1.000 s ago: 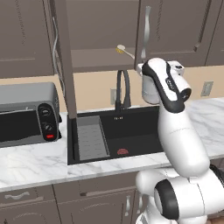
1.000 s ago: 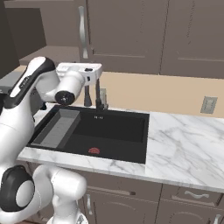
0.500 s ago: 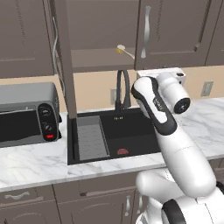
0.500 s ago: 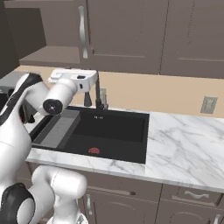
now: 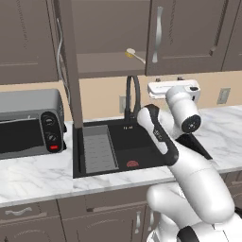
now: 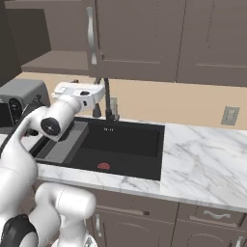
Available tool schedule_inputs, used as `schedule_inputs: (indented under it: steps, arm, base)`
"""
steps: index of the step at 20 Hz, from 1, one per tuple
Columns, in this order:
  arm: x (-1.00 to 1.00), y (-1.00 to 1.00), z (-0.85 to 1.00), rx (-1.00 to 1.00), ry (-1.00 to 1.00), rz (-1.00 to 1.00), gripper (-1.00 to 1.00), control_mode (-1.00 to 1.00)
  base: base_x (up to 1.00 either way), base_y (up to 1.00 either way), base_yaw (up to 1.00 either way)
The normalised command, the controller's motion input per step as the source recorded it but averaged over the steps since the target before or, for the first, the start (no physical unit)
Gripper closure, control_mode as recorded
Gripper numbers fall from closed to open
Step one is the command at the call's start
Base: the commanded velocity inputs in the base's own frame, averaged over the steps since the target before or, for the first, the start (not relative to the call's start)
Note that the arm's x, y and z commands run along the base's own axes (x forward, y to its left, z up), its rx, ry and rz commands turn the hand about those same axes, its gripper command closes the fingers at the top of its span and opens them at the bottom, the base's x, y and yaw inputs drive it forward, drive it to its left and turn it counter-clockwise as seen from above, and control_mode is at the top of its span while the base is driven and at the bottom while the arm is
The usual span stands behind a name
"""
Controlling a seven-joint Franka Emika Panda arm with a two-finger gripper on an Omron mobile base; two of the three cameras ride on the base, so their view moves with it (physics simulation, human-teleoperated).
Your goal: Pick up the dish brush and sponge from the sink, and place them back in the cabinet, and close the cabinet doors.
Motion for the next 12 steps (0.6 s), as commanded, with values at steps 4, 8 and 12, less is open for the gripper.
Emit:
schedule_inputs:
  steps: [4,8,12]
  arm:
    - [-0.36,0.01,0.35,0.0,0.12,-0.07,-1.0,-1.0]
    - [-0.35,0.0,0.39,0.0,0.14,-0.06,-1.0,-1.0]
    - [-0.36,0.0,0.37,-0.01,0.16,-0.05,-1.0,-1.0]
  base:
    - [0.0,0.0,0.0]
    - [0.0,0.0,0.0]
    - [0.0,0.0,0.0]
